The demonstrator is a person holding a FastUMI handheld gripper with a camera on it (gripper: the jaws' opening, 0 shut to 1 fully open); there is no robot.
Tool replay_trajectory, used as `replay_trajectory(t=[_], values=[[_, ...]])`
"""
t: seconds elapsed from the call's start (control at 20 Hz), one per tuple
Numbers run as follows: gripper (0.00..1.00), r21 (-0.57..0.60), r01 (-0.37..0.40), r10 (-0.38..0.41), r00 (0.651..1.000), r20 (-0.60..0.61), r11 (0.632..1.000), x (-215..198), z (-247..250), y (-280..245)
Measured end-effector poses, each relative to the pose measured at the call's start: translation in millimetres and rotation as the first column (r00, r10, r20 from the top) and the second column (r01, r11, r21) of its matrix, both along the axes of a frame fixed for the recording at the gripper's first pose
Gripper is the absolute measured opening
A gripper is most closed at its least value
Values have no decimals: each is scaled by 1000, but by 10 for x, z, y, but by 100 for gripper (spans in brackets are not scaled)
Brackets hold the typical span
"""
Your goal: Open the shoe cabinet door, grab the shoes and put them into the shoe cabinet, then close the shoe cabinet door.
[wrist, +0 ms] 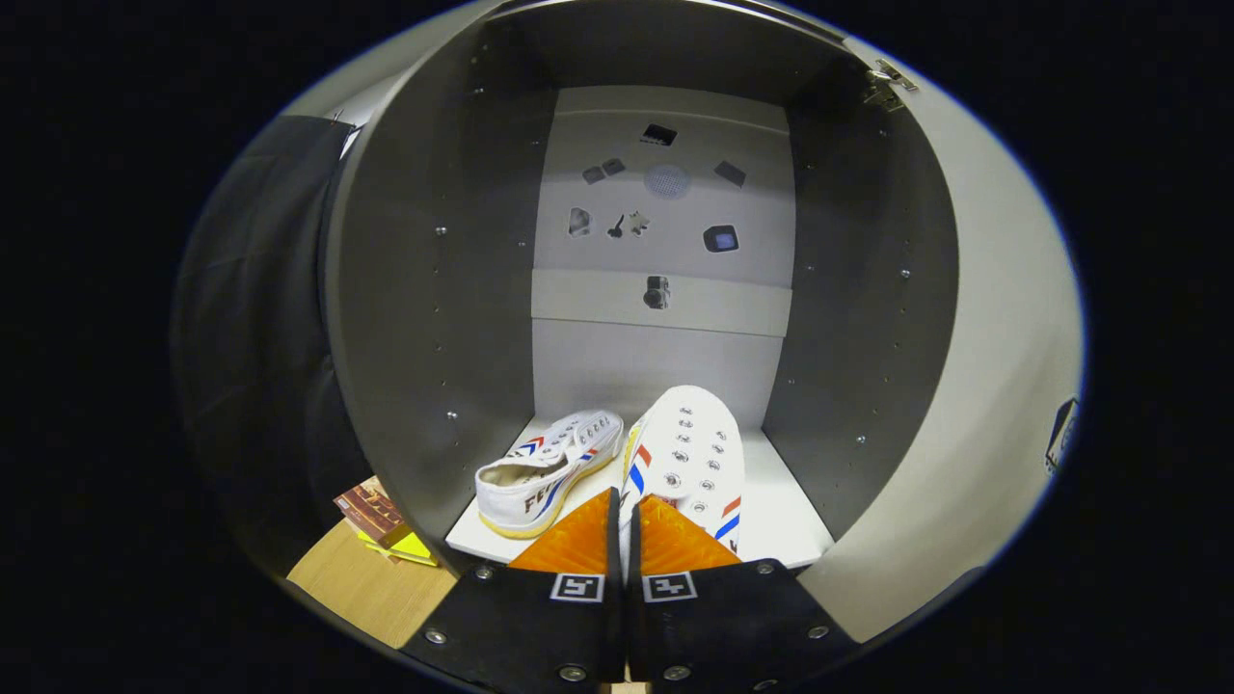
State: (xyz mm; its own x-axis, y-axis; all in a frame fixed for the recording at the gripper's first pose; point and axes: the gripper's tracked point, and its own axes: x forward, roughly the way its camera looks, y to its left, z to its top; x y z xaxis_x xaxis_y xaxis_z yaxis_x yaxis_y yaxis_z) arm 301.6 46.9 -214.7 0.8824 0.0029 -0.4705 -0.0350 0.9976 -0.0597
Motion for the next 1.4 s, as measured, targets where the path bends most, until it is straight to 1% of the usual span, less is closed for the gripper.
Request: replay_trajectory(t=[0.25,0.5,0.65,0.8,1.0,1.1,1.15,1.2,1.25,1.3,1.35,1.4], values=[[0,-21,-6,5,1000,-30,1000,415,-297,-4],[0,-69,-15,9,997,-81,997,700,-648,-62],[0,-109,-24,12,994,-107,994,795,-826,-74],[0,-119,-15,2,994,-105,993,886,-859,-87],[1,-124,5,-18,994,-106,992,903,-869,-94],[5,-138,16,-31,994,-108,990,894,-878,-112],[11,-152,24,-40,994,-103,988,878,-867,-137],[12,-162,36,-51,994,-92,986,875,-846,-165],[15,-166,43,-59,994,-92,985,832,-819,-177],[20,-158,44,-58,995,-82,986,787,-769,-164],[28,-154,40,-50,997,-61,987,773,-693,-138],[33,-162,35,-40,999,-31,986,749,-579,-114]])
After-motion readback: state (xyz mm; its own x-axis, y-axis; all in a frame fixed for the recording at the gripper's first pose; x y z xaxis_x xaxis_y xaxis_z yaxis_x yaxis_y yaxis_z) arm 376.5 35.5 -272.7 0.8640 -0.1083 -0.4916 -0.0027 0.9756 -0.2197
